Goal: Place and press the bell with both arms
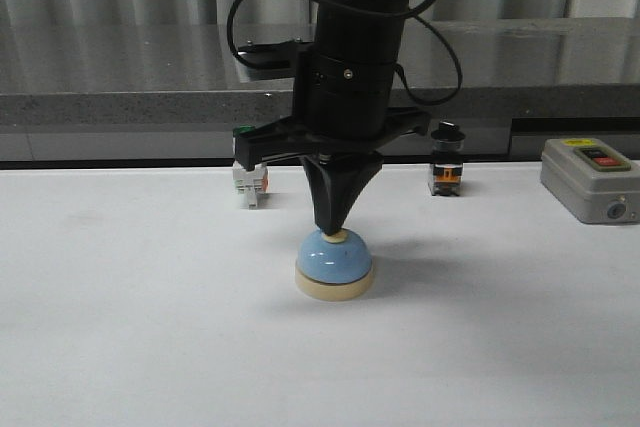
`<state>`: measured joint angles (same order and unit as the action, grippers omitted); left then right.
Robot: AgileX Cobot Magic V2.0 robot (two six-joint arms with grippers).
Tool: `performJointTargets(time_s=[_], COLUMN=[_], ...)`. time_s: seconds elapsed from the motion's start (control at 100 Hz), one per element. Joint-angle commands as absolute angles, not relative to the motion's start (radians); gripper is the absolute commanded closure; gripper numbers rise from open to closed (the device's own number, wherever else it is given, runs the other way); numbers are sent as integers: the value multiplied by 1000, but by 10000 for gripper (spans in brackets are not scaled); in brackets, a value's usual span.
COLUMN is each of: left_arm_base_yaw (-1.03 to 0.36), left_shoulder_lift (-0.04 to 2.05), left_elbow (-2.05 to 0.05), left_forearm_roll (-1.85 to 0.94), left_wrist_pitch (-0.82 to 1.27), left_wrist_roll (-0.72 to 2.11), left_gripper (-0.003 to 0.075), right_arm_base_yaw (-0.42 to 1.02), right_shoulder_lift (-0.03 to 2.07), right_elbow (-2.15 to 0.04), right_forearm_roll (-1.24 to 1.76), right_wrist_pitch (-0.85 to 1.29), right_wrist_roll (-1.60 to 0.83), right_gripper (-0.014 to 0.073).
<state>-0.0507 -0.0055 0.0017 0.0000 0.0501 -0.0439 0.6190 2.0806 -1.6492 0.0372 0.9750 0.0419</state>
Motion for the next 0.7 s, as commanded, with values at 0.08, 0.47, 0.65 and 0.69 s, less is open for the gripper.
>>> performJointTargets(time_s=[0.08, 0.47, 0.65, 0.69], left_arm_base_yaw=[-49, -49, -49, -49], left_shoulder_lift=[-33, -33, -33, -33], left_elbow=[43, 43, 43, 43], left_forearm_roll=[-6, -6, -6, -6], left_wrist_pitch=[-21, -21, -21, -21], left_wrist_roll=[-53, -53, -53, -53], left_gripper=[741, 741, 741, 741], right_arm_base_yaw=[611, 472, 361, 333], right_shoulder_lift=[1982, 1813, 1714, 1693], right_elbow=[-1672, -1640, -1540, -1514], right_forearm_roll=[39, 38, 38, 38], right_wrist_pitch=[985, 1054, 1034, 1024], right_wrist_roll=[28, 29, 55, 63], right_gripper=[654, 654, 654, 654])
